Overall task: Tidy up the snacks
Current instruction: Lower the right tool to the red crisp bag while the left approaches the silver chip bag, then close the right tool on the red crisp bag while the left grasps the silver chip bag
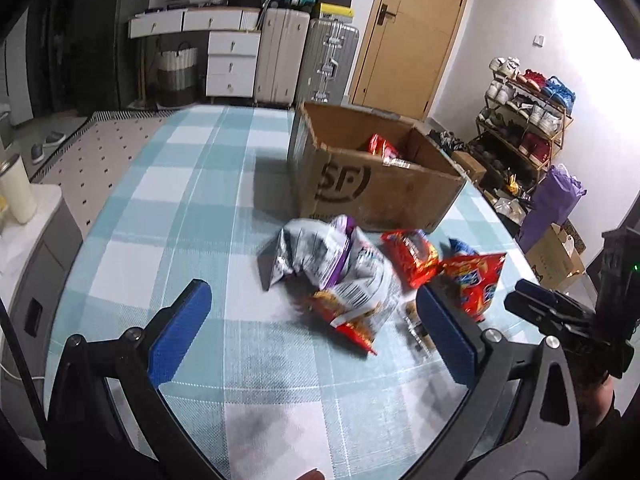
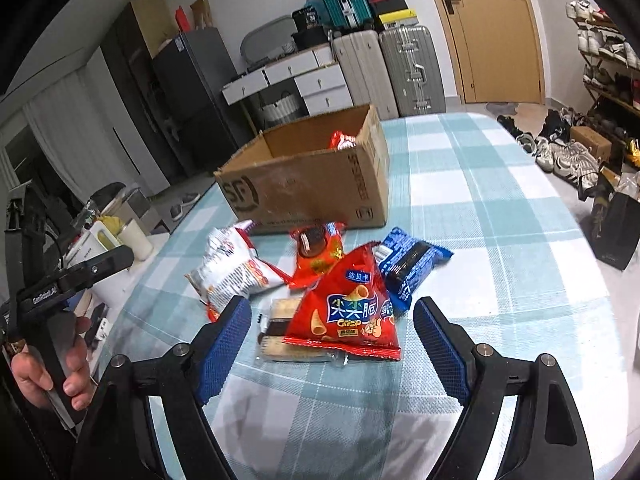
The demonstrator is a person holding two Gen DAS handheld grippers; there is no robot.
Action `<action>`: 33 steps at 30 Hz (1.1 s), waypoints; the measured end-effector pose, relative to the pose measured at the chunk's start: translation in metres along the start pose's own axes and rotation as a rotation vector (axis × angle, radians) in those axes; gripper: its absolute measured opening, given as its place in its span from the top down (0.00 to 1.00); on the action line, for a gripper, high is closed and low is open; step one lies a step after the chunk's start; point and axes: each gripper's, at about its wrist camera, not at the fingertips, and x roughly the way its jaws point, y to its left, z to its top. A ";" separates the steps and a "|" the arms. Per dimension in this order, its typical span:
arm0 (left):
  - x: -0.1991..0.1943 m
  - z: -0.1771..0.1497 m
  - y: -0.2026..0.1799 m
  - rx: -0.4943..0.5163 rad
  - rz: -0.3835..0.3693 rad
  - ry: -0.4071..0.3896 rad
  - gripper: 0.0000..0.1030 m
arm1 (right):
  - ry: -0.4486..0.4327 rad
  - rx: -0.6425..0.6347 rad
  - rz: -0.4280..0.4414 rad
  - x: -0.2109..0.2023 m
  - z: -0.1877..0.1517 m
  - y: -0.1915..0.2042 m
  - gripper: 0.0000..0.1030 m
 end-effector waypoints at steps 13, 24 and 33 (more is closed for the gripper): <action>0.047 -0.015 0.020 -0.051 -0.007 0.094 0.01 | 0.068 -0.004 0.011 0.051 0.012 -0.006 0.23; 0.073 -0.018 0.016 -0.056 -0.033 0.152 0.01 | 0.089 -0.015 0.014 0.068 0.010 -0.010 0.54; 0.085 -0.018 0.010 -0.057 -0.042 0.172 0.01 | 0.062 -0.005 0.036 0.062 0.010 -0.010 0.58</action>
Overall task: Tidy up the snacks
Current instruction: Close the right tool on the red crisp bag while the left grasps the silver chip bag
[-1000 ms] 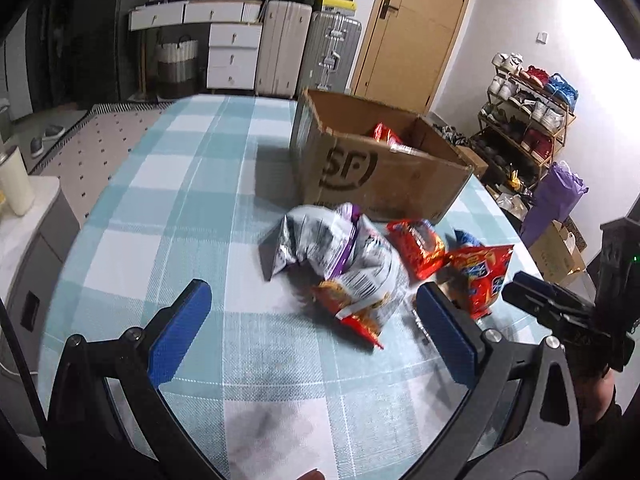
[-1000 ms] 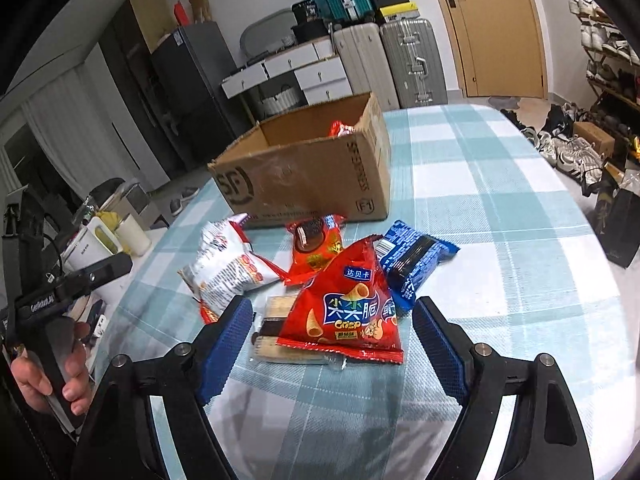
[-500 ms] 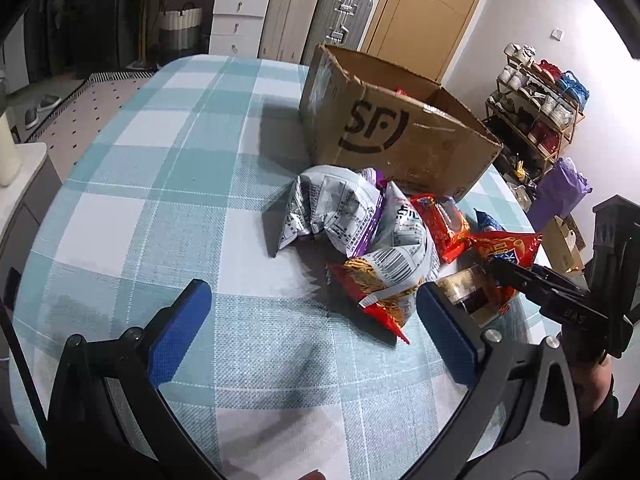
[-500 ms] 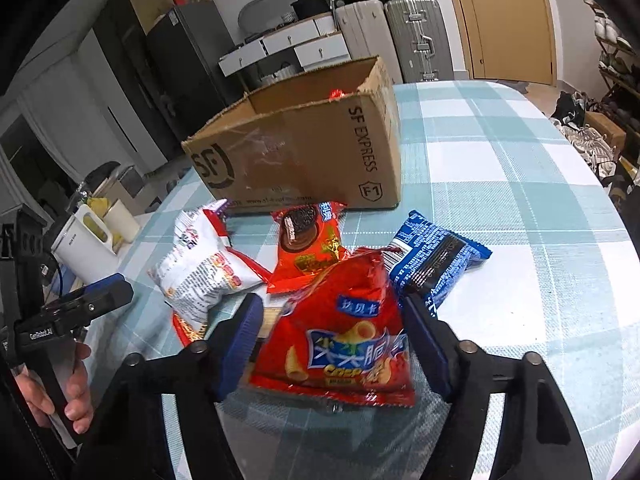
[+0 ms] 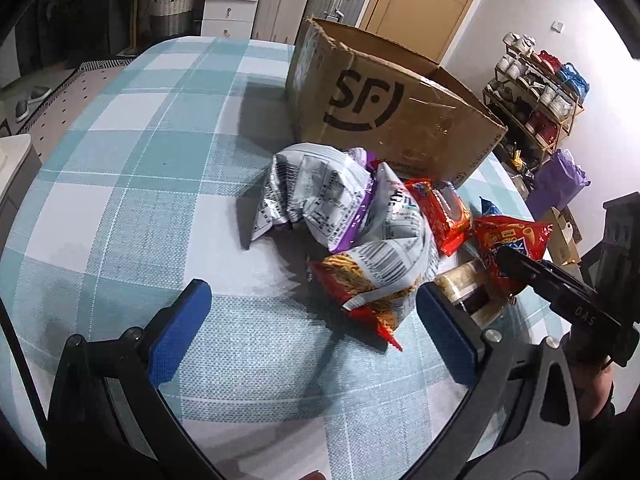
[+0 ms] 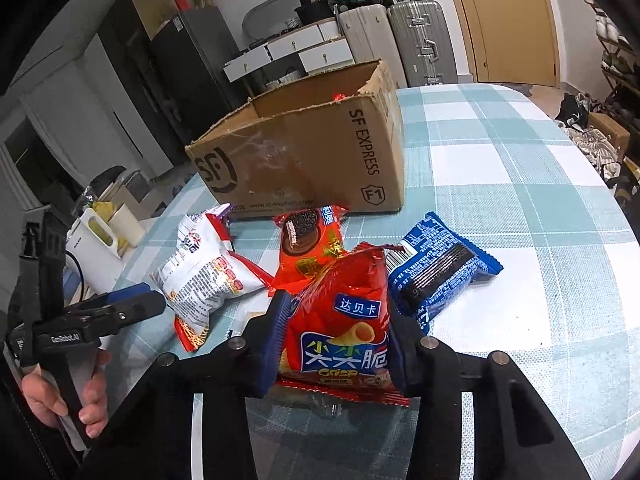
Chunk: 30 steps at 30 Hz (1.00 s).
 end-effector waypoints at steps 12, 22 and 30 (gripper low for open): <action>0.000 0.002 -0.009 -0.005 -0.007 0.009 0.01 | -0.046 -0.004 0.033 -0.018 -0.001 0.005 0.58; 0.010 0.007 -0.024 -0.017 -0.060 0.030 0.01 | -0.066 0.022 0.054 -0.033 -0.005 0.000 0.58; 0.017 0.014 -0.034 -0.030 -0.075 0.027 0.03 | -0.074 0.048 0.060 -0.039 -0.008 -0.006 0.58</action>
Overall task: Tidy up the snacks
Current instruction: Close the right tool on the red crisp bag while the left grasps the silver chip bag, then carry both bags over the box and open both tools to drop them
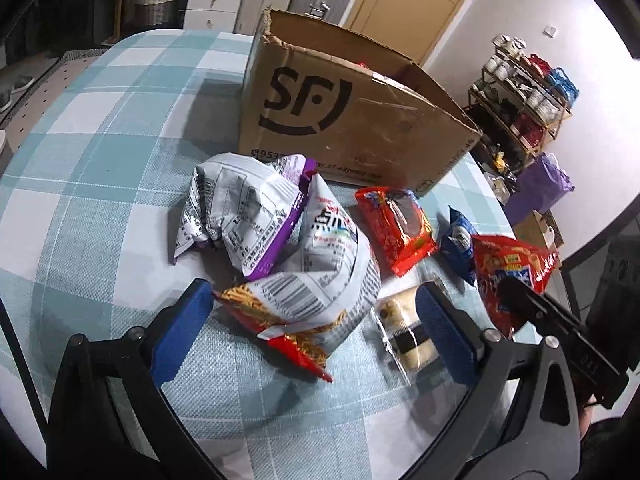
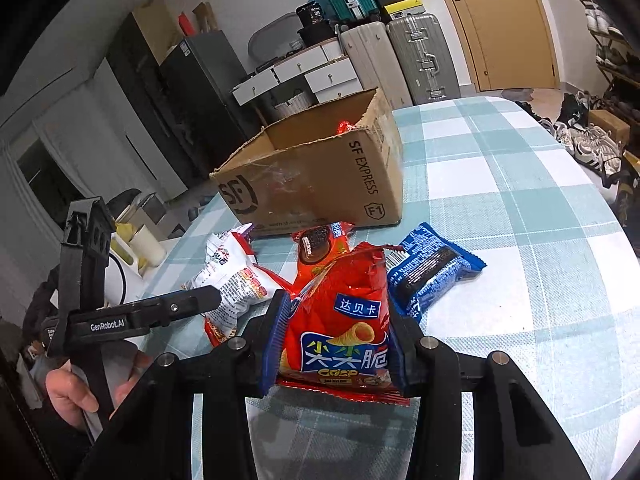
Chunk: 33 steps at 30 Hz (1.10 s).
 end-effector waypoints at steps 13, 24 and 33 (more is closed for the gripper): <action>0.025 0.004 -0.008 -0.048 -0.041 0.076 0.37 | -0.011 0.036 0.005 -0.008 -0.004 -0.012 0.58; 0.023 0.004 -0.010 -0.011 -0.093 0.077 0.62 | -0.015 0.062 0.010 -0.012 -0.005 -0.019 0.58; 0.012 -0.007 -0.009 0.019 -0.123 0.071 0.66 | -0.019 0.046 0.010 -0.016 -0.006 -0.012 0.58</action>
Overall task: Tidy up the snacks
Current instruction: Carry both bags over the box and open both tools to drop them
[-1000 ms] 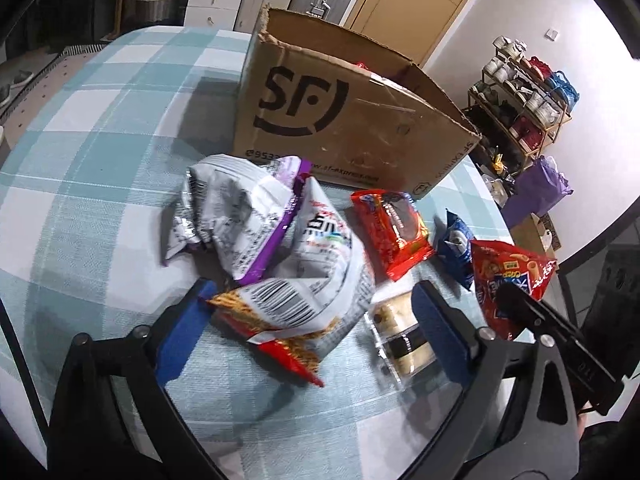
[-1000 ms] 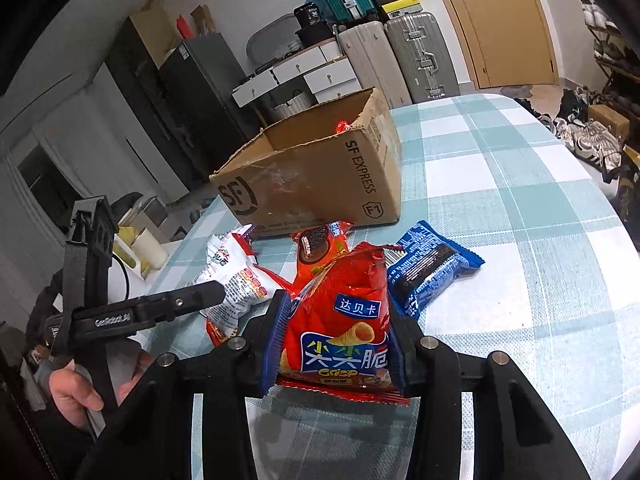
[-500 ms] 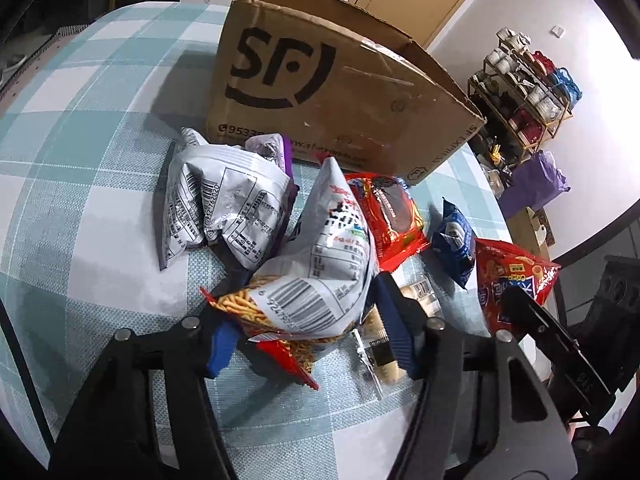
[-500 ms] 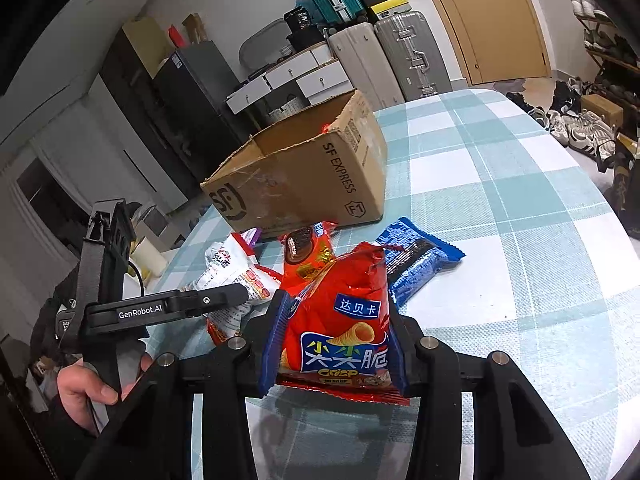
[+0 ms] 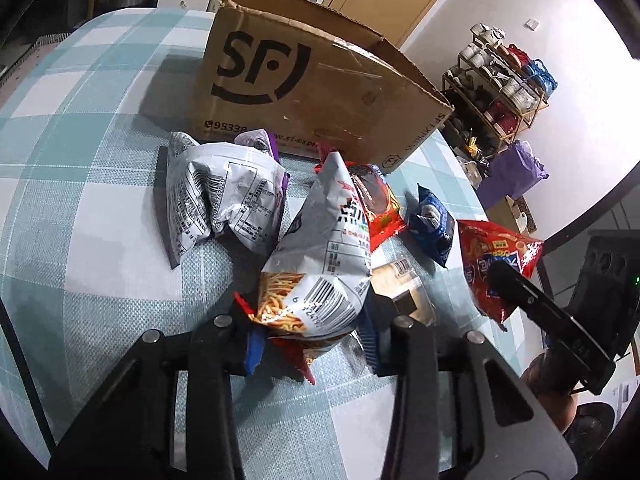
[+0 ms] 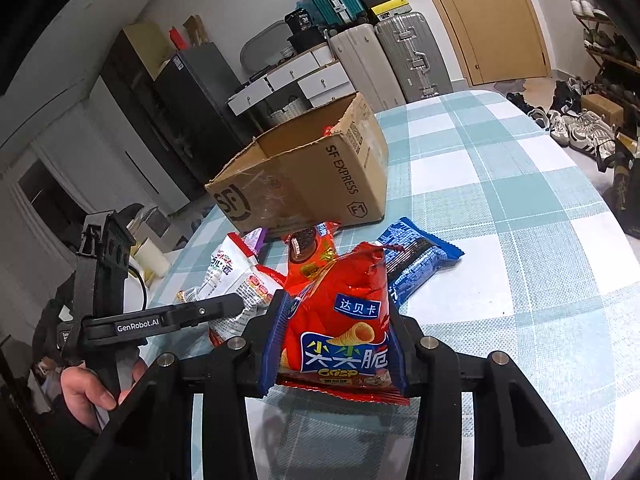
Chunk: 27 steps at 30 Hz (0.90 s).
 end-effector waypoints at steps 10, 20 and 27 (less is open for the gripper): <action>-0.009 -0.007 -0.001 0.016 -0.001 -0.007 0.66 | -0.004 -0.020 -0.002 -0.002 0.001 0.011 0.58; -0.017 -0.011 0.001 0.026 0.004 -0.021 0.66 | -0.003 -0.044 0.000 -0.001 0.001 0.022 0.58; -0.028 -0.015 0.008 0.011 -0.002 -0.034 0.66 | 0.004 -0.066 0.008 0.001 0.001 0.031 0.58</action>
